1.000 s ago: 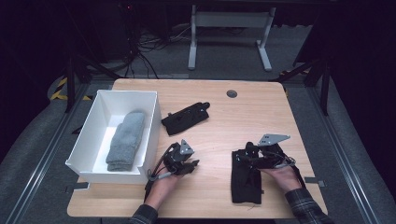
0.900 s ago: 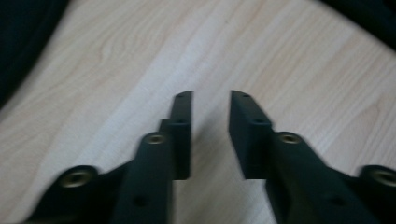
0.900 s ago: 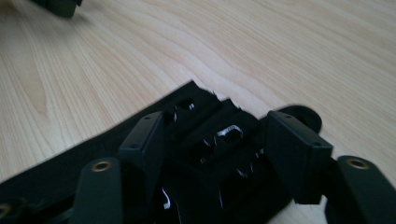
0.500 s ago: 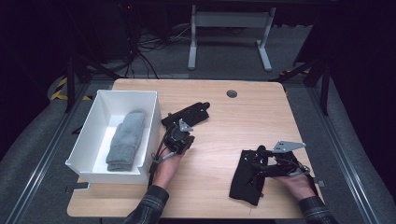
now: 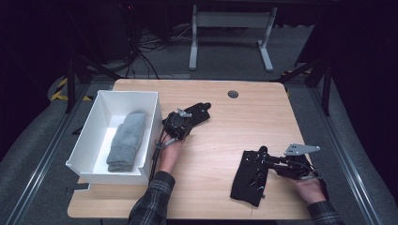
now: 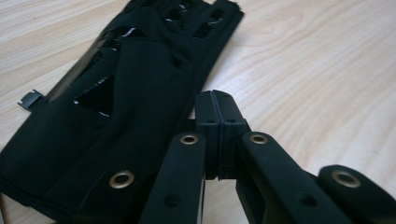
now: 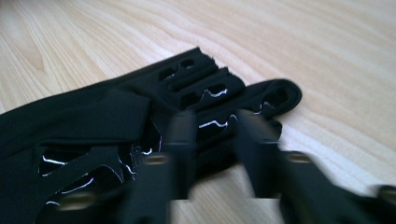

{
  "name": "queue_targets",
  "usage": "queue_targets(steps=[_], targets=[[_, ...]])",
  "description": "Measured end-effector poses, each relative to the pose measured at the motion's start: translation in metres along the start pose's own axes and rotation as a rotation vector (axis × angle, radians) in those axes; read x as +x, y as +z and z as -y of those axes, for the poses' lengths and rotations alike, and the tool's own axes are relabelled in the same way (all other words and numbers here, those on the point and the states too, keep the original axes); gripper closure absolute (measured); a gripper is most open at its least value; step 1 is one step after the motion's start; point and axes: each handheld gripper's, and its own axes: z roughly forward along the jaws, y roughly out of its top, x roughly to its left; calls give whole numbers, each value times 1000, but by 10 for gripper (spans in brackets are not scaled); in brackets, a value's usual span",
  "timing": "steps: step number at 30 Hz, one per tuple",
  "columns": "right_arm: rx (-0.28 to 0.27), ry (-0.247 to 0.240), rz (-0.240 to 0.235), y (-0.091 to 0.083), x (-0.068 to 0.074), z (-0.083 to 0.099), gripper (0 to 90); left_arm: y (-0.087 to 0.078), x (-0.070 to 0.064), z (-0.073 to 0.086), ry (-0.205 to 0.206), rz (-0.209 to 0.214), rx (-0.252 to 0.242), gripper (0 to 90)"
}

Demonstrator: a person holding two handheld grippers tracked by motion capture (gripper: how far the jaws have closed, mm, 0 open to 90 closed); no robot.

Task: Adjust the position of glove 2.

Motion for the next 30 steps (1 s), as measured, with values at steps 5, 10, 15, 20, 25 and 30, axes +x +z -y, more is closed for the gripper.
queue_targets(steps=[5, 10, 15, 20, 25, 30], targets=[[51, -13, -4, 11, -1, -1, 900, 7, 5, -3, 2, -28, 10, 900], [53, -26, -13, 23, -3, -10, 900, 8, 7, -6, -6, -47, 4, 900], [21, -37, -23, 26, 0, -16, 682, 13, 12, -9, 3, -72, 19, 900], [-8, -15, -7, 19, -3, -14, 515, 20, 12, -7, -3, -77, 61, 900], [-9, -18, 1, 19, -3, -13, 489, 20, 10, -2, -9, -49, 67, 900], [-8, -27, 2, 20, -2, -14, 471, 15, -2, 3, 28, -22, 80, 900]])
